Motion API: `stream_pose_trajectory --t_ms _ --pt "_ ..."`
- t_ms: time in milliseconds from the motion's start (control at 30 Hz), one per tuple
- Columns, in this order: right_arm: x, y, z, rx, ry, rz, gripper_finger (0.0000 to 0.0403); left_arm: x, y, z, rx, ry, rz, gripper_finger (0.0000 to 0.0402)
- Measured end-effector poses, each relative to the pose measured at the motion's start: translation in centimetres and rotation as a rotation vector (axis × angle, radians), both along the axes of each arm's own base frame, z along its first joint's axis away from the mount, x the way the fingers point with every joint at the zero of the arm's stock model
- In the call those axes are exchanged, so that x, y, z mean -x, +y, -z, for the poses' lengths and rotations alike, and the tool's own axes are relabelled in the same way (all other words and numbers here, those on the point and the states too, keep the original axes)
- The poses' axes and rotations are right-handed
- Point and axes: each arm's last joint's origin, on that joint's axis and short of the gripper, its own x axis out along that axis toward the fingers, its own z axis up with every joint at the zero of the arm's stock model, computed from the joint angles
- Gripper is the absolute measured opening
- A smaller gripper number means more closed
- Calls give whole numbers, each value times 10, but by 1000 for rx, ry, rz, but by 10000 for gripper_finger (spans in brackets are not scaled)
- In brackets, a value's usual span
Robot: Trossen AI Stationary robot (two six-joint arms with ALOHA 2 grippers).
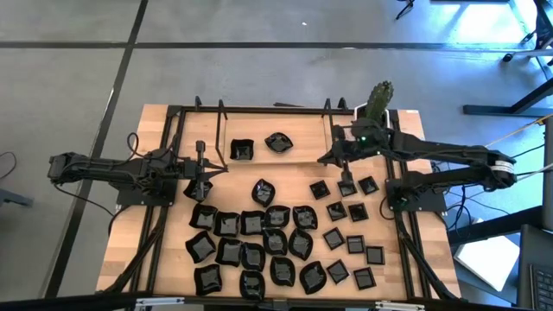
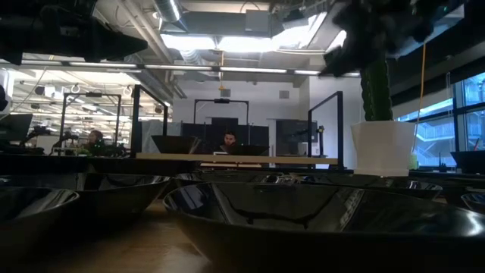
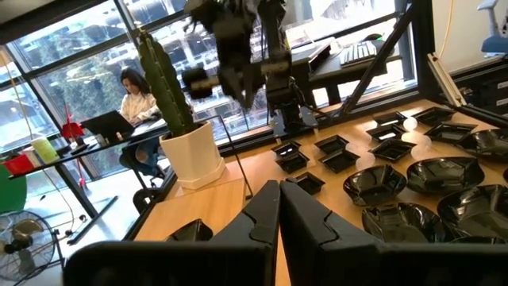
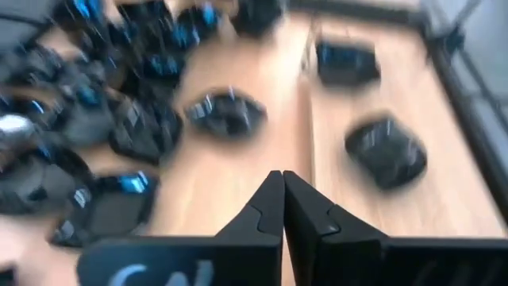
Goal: Pick & Place Mini shaped plates
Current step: Put the black square plate on the shelf
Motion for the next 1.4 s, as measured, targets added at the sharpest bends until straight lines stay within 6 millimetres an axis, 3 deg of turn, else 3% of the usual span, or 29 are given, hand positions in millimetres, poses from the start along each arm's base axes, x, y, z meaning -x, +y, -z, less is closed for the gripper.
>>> stream_pose_trajectory --t_ms 267,633,900,1100,1233,1400 --pt "0 -3 12 -7 42 8 8 0 0 0 -1 0 -1 2" --pt "0 36 25 69 240 53 9 0 0 0 -3 1 -2 7" --pt "-1 52 40 0 375 132 9 0 0 0 -1 0 -2 4" --pt "-14 65 63 31 524 72 10 0 0 0 -1 0 -2 7" --pt "-34 76 56 28 515 31 28 0 0 0 0 0 -1 4" --pt "-49 91 54 70 560 -38 80 0 0 1 0 7 -1 7"
